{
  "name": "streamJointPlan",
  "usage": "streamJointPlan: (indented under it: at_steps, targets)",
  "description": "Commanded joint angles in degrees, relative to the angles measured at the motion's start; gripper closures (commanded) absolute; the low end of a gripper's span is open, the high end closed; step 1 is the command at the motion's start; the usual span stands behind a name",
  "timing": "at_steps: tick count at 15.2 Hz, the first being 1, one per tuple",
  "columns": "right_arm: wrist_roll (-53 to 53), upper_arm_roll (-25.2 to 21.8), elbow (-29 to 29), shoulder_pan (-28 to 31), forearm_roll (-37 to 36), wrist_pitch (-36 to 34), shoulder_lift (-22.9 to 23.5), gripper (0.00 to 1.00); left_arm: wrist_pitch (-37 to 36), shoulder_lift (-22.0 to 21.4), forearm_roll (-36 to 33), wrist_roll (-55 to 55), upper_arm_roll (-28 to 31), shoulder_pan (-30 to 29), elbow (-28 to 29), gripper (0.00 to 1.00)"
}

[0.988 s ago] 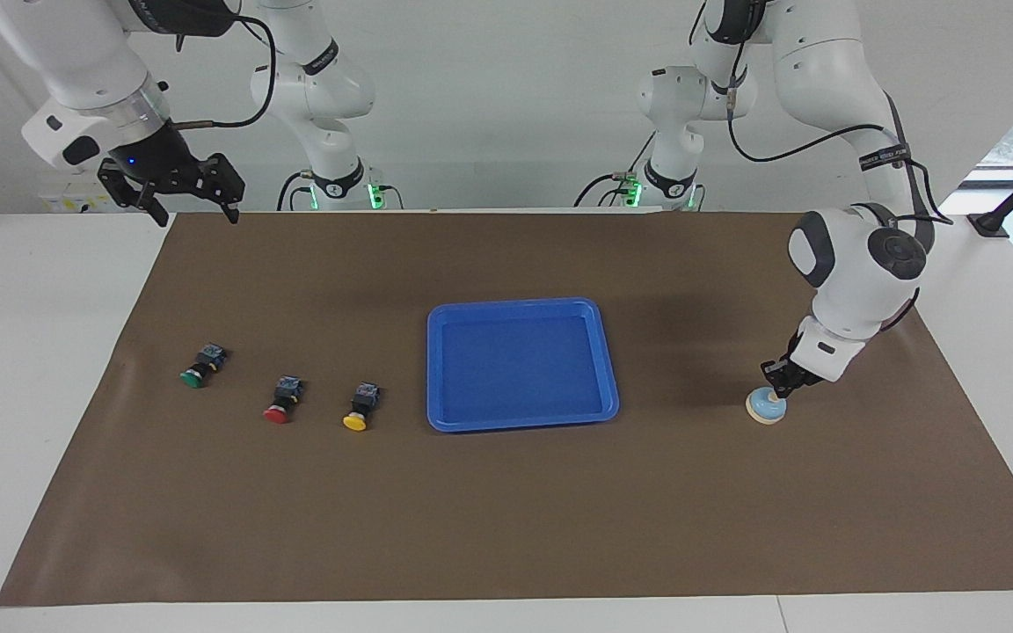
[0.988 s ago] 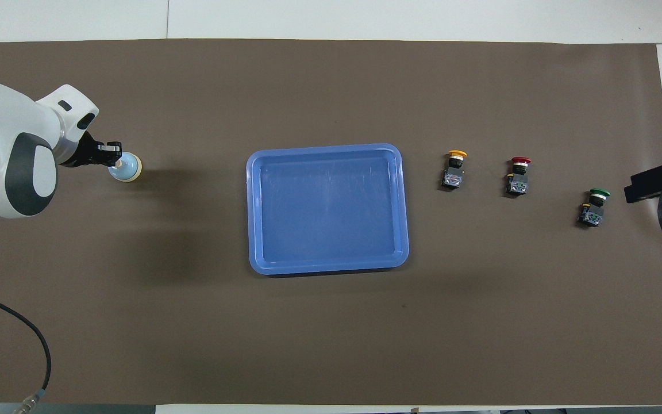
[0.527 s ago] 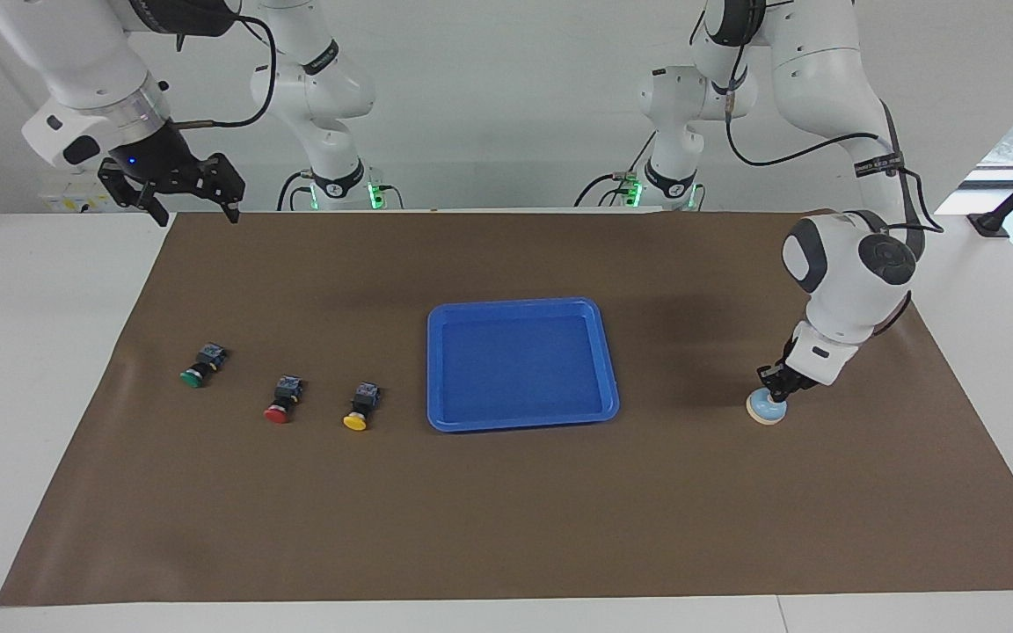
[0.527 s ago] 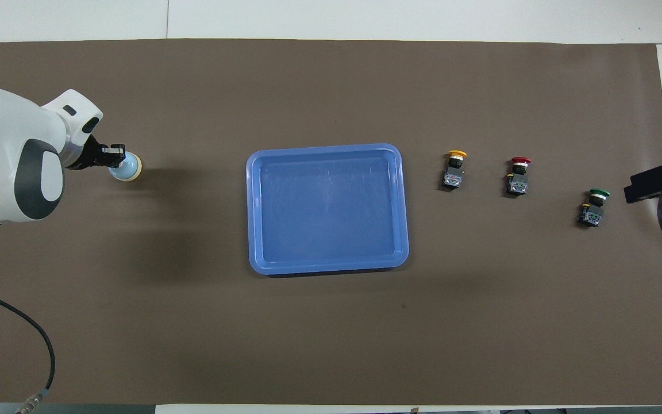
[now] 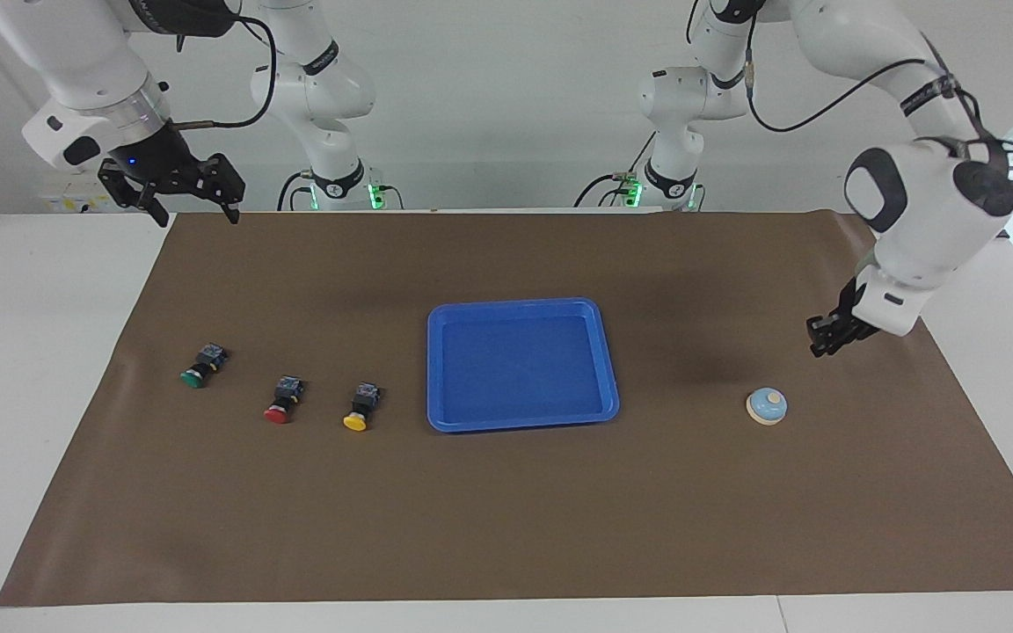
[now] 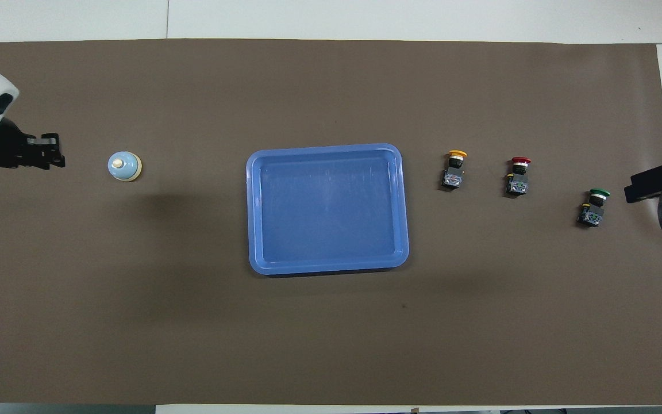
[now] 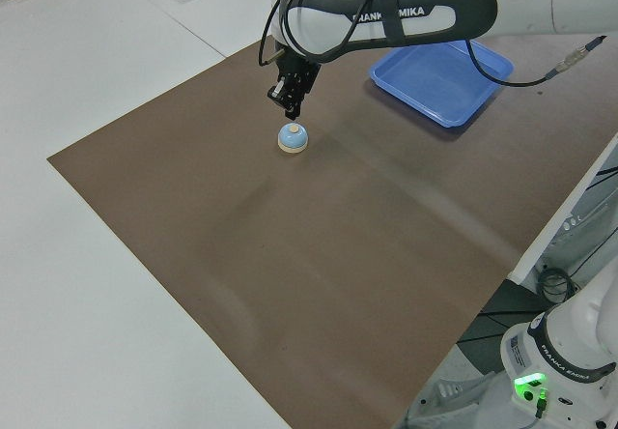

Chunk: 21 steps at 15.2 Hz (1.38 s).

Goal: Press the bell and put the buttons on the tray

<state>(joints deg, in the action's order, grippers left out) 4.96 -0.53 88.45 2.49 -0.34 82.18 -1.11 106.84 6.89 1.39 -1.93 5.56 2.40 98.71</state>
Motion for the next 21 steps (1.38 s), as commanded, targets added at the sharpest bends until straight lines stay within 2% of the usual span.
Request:
streamJointPlan:
  at_steps: [1,6,8,16,18,21]
  targets:
    - [0.0,0.3,1.0,0.5,0.0,0.0,-1.0,0.00,-4.4,-7.7,0.3,-0.5,-0.2,0.5,1.7,0.00]
    - [0.0,0.3,1.0,0.5,0.0,0.0,-1.0,0.00,-13.6,-12.0,0.3,-0.5,-0.6,0.9,0.2,0.00]
    - [0.1,0.3,1.0,0.7,-0.1,-0.9,-1.0,0.00,-14.6,-12.2,0.3,-0.1,-0.6,0.9,-1.1,0.00]
    - [0.0,0.6,1.5,0.2,1.0,-0.8,-1.4,0.00,-17.3,-13.0,0.2,-0.2,-0.8,1.0,-0.2,0.00]
    - [-0.5,0.8,2.9,0.0,1.0,1.0,-1.9,0.00,-17.7,-13.0,0.3,-0.4,-0.8,1.0,-0.2,0.00]
    - [-4.7,2.7,10.5,-0.1,1.0,10.8,-4.4,0.00,-17.5,-13.0,0.2,-0.4,-0.8,1.0,-0.2,0.00]
